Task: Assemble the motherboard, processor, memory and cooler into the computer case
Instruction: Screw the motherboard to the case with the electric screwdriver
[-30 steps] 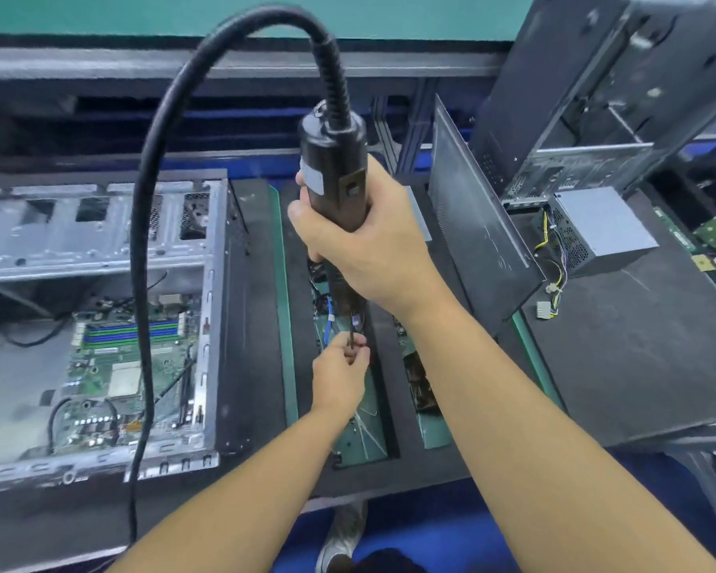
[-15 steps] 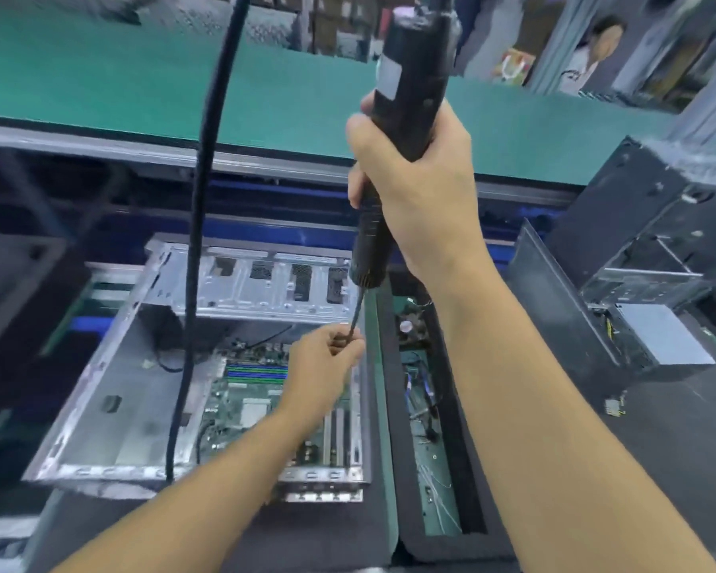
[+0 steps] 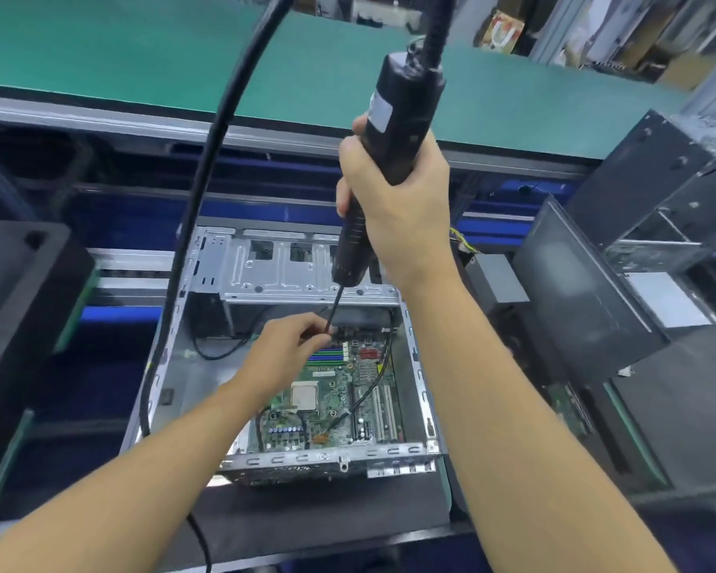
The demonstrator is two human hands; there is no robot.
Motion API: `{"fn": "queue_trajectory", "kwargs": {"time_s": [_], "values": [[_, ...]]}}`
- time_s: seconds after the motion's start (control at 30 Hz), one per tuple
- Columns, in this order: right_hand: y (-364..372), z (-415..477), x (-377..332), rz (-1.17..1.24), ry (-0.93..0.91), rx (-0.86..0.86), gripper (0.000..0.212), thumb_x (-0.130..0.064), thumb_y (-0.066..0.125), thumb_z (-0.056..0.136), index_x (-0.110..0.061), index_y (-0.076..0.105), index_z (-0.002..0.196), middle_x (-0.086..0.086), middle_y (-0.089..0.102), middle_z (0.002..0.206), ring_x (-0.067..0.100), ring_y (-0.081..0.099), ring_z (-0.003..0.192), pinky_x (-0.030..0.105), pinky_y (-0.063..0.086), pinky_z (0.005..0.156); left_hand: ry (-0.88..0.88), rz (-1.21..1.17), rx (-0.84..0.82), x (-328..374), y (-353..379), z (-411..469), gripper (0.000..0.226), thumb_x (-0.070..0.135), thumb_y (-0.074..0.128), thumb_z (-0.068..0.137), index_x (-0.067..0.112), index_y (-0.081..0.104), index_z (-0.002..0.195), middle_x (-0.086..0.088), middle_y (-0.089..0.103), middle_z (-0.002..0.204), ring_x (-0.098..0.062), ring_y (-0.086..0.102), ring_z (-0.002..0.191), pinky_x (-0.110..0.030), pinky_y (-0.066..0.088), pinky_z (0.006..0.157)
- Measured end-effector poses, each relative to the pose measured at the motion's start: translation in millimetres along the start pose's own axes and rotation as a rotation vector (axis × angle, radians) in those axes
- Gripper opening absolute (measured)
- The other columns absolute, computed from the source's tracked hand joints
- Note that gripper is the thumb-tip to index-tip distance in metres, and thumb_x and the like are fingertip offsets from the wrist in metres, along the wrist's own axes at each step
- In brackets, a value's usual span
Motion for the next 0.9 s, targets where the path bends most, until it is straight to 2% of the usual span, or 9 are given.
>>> {"fn": "queue_trajectory", "kwargs": {"time_s": [0.07,0.13,0.27,0.37,0.47,0.63,0.9], "values": [[-5,0,3,0.001,0.005,0.021,0.011,-0.005,0.064,0.091,-0.01,0.053,0.093,0.001,0.055,0.068,0.02,0.054,0.053,0.026,0.049,0.057,0.027,0.016,-0.025,-2,5,3,0.005,0.025,0.066,0.091,0.03,0.067,0.093,0.016,0.068,0.084,0.003,0.061,0.077,-0.017,0.048,0.069],[-12,0,7,-0.005,0.008,0.028,0.011,-0.005,0.063,0.091,-0.009,0.054,0.094,0.002,0.055,0.067,0.02,0.054,0.053,0.026,0.049,0.057,0.045,0.025,-0.042,-1,11,6,0.008,0.025,0.068,0.09,0.032,0.068,0.094,0.018,0.067,0.083,0.006,0.06,0.075,-0.011,0.044,0.068],[-25,1,18,-0.019,0.022,0.037,0.011,-0.007,0.064,0.09,-0.009,0.054,0.094,0.004,0.055,0.068,0.02,0.054,0.053,0.029,0.049,0.057,0.034,-0.042,-0.032,-1,20,16,0.02,0.022,0.075,0.084,0.034,0.067,0.099,0.019,0.068,0.082,0.011,0.062,0.077,-0.003,0.047,0.07],[-38,3,26,-0.008,0.029,0.041,0.012,-0.009,0.064,0.089,-0.011,0.053,0.094,0.0,0.056,0.069,0.02,0.055,0.054,0.03,0.05,0.058,0.019,-0.019,-0.036,-1,29,24,0.012,0.027,0.076,0.083,0.035,0.071,0.09,0.023,0.067,0.078,0.013,0.061,0.077,-0.001,0.045,0.068],[-49,8,33,0.007,0.031,0.044,0.011,-0.013,0.064,0.087,-0.015,0.054,0.092,-0.008,0.057,0.068,0.022,0.055,0.054,0.033,0.05,0.059,-0.018,-0.041,-0.034,-3,38,32,0.016,0.026,0.075,0.084,0.039,0.066,0.084,0.022,0.067,0.076,0.012,0.059,0.075,-0.001,0.041,0.063],[-65,15,46,0.008,0.047,0.063,0.012,-0.019,0.065,0.085,-0.018,0.055,0.092,-0.009,0.059,0.069,0.023,0.056,0.054,0.033,0.05,0.06,-0.064,-0.046,-0.052,-6,56,39,0.006,0.028,0.071,0.088,0.033,0.07,0.09,0.02,0.067,0.076,0.012,0.059,0.073,-0.002,0.041,0.06],[-74,22,63,0.018,0.078,0.064,0.011,-0.023,0.066,0.084,-0.026,0.058,0.09,-0.008,0.058,0.069,0.022,0.057,0.053,0.03,0.049,0.058,-0.109,-0.101,-0.006,-13,64,43,0.011,0.025,0.073,0.086,0.033,0.067,0.091,0.021,0.067,0.078,0.013,0.061,0.075,0.001,0.042,0.063]]}}
Point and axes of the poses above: each hand's wrist, its own z-axis towards the middle knuckle, its own y-axis out of the palm, x = y × z, the point moved 8 cm from there along z, towards the middle knuckle
